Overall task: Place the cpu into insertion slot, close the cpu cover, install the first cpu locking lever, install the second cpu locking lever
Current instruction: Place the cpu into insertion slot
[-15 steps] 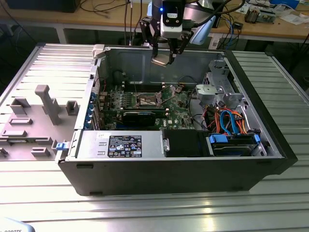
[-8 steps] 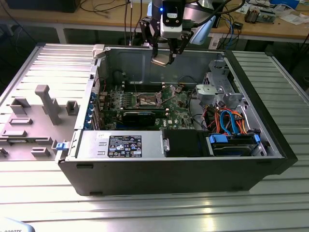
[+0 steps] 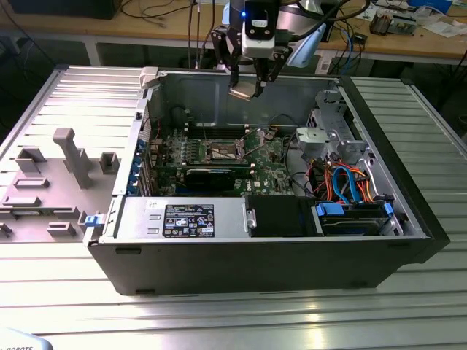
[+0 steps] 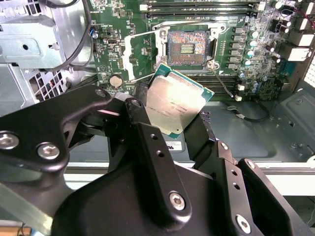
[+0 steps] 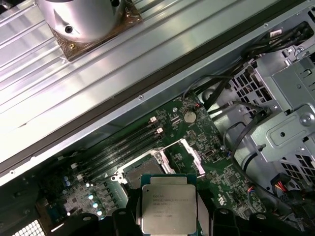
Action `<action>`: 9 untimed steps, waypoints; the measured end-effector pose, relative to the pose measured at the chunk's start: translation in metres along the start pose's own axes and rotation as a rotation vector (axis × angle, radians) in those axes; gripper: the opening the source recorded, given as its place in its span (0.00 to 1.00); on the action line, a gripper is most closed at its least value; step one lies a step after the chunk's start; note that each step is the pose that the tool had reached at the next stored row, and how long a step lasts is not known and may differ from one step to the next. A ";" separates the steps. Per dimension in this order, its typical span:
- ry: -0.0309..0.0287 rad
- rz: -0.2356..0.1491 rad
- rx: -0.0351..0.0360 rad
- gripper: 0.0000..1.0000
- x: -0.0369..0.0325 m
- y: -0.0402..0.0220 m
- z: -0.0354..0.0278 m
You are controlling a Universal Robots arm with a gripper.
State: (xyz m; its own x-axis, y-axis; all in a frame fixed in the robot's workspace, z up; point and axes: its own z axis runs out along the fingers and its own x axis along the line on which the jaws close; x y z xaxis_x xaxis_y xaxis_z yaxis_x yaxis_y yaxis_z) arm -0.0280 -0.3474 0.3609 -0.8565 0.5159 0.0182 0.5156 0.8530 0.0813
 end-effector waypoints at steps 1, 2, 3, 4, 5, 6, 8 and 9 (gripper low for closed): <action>-0.0007 0.008 -0.0001 0.54 0.0000 0.0000 0.0000; -0.0015 0.019 -0.0003 0.54 0.0000 0.0000 0.0001; -0.0028 0.034 -0.0008 0.54 0.0000 0.0000 0.0003; -0.0035 0.044 -0.0008 0.54 0.0001 -0.0001 0.0003; -0.0041 0.050 -0.0009 0.54 0.0001 -0.0001 0.0004; -0.0051 0.061 -0.0011 0.54 0.0001 -0.0001 0.0006; -0.0062 0.076 -0.0012 0.54 0.0001 -0.0001 0.0009; -0.0071 0.086 -0.0014 0.54 0.0001 -0.0001 0.0011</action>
State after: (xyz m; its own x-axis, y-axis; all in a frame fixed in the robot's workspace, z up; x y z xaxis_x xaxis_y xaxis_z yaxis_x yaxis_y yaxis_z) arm -0.0281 -0.3474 0.3597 -0.8086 0.5880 0.0182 0.5874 0.8052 0.0811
